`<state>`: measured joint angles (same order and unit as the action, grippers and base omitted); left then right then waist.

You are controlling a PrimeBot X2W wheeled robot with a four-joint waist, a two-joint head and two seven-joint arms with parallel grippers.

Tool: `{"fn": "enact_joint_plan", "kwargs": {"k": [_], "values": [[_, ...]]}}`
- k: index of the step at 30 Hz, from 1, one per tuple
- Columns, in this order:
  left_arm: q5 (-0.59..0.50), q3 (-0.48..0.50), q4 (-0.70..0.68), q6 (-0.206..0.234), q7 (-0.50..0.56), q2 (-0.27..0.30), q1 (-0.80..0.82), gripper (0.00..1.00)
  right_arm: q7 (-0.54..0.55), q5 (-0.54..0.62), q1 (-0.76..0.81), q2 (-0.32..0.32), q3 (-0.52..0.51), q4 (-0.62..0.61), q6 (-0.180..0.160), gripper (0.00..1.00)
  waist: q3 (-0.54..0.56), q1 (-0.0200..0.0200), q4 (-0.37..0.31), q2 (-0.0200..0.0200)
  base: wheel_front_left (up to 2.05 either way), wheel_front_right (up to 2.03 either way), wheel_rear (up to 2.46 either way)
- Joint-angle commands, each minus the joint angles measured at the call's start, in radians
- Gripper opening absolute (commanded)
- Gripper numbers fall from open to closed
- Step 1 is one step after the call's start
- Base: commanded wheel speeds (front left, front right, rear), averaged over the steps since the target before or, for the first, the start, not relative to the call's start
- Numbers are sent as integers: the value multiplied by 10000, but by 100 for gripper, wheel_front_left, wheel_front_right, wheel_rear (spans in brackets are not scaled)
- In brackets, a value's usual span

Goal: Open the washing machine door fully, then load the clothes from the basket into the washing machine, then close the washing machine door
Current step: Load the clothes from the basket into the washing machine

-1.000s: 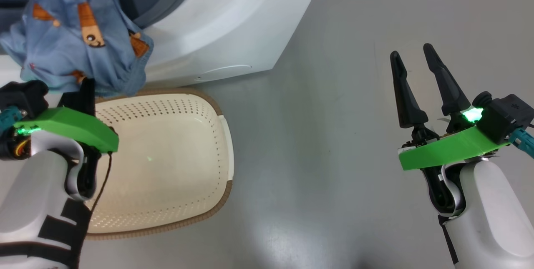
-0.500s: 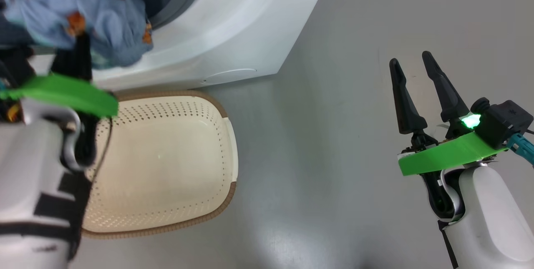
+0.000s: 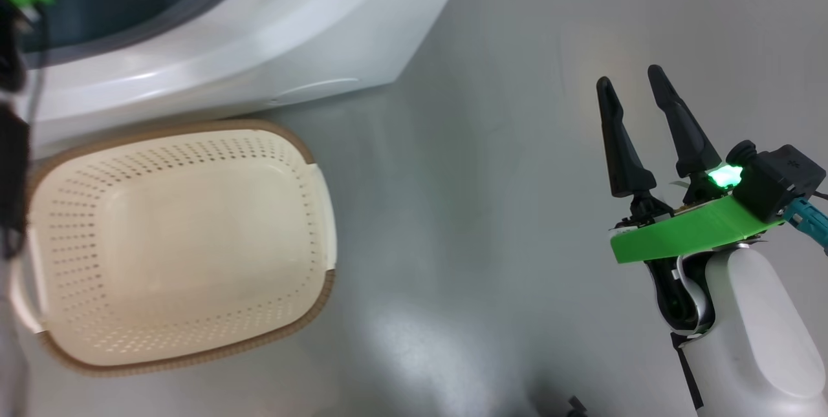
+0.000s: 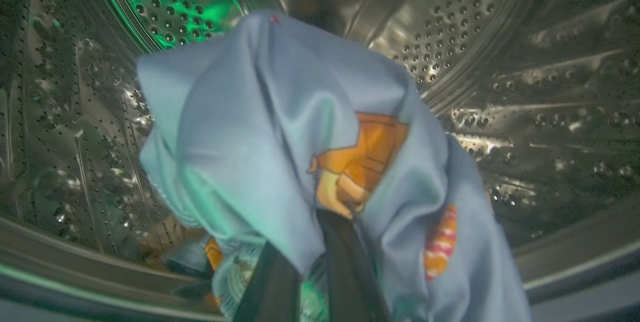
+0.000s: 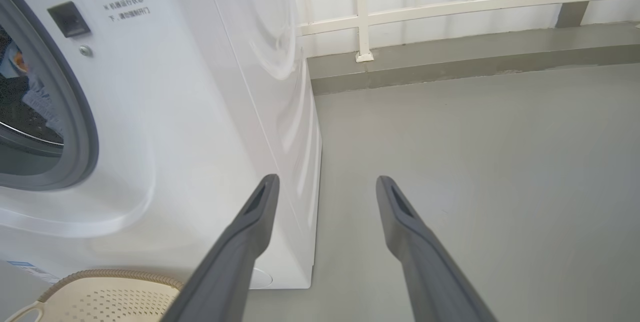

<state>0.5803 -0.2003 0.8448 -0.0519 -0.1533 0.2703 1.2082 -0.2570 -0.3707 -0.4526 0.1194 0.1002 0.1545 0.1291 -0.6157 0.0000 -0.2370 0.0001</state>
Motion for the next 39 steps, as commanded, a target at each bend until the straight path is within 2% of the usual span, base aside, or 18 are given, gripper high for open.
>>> {"fn": "enact_joint_plan", "kwargs": {"k": [1,9,10,11,12,20,31,39], "values": [[-102,235,59,127,-232,518,626,0,-48,-24,72,-67,156,-268,16,100,-388,0,-408,-1,0,0,0],[-589,314,1468,933,-925,678,2003,0,-48,-32,53,-184,202,-286,16,100,-555,0,-713,-1,0,0,0],[-645,232,1744,951,-838,660,2077,21,-48,-29,52,-189,203,-278,16,100,-553,0,-715,-1,0,0,0],[-713,118,2011,913,-697,641,2154,91,-48,-22,51,-194,206,-270,16,100,-549,0,-711,-1,0,0,0],[-831,-31,2240,889,-606,639,2236,100,-48,-9,48,-198,207,-261,16,100,-544,0,-697,-1,0,0,0],[-1167,-514,3392,924,-207,605,2568,100,-48,52,19,-155,211,-235,16,100,-448,0,-509,-1,0,0,0],[-972,-651,3997,323,-562,361,2006,100,-48,68,100,-31,164,-117,16,100,226,0,-128,-1,0,0,0],[-931,-730,3706,-57,-1017,153,937,100,-48,86,275,43,127,-47,16,100,930,0,219,-1,0,0,0]]}}
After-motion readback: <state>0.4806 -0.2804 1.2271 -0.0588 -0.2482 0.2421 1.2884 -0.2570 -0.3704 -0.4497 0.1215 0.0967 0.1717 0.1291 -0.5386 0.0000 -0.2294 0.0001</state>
